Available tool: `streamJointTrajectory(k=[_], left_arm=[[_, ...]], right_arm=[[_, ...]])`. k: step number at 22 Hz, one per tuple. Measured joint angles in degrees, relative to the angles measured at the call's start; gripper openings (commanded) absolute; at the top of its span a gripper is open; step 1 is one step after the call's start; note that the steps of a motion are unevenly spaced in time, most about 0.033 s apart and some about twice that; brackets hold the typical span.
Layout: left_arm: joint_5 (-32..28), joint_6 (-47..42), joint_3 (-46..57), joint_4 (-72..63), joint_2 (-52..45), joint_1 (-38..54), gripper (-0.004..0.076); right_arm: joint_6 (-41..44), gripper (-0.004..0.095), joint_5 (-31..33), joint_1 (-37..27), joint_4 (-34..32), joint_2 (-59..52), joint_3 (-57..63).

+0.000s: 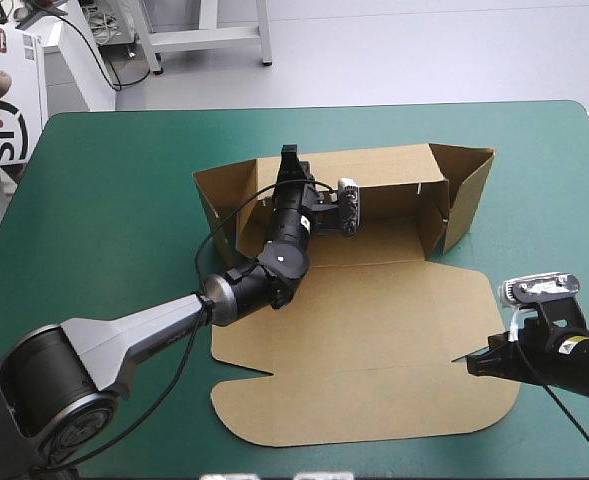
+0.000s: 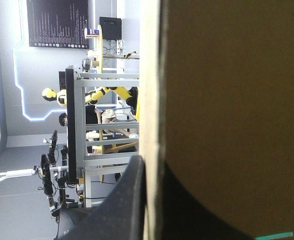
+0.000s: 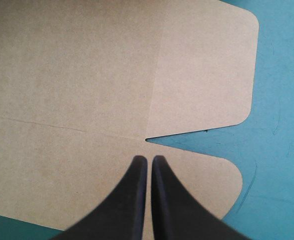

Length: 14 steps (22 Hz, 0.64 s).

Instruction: Fold the box

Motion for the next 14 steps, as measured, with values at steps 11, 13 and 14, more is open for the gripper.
streamJointTrajectory(k=[11, 13, 14], left_arm=[[-0.1, -0.1, 0.0, 0.1, 0.0, 0.0, -0.0008], [-0.1, -0.1, 0.0, 0.2, 0.0, 0.0, -0.0008], [-0.2, -0.3, 0.0, 0.3, 0.0, 0.0, -0.0008]], right_arm=[[2.4, 0.0765, -0.2, 0.0, 3.0, 0.0, 0.0], [2.4, 0.0765, -0.9, 0.0, 4.0, 0.0, 0.0], [2.4, 0.0765, -2.3, 0.0, 4.3, 0.0, 0.0]])
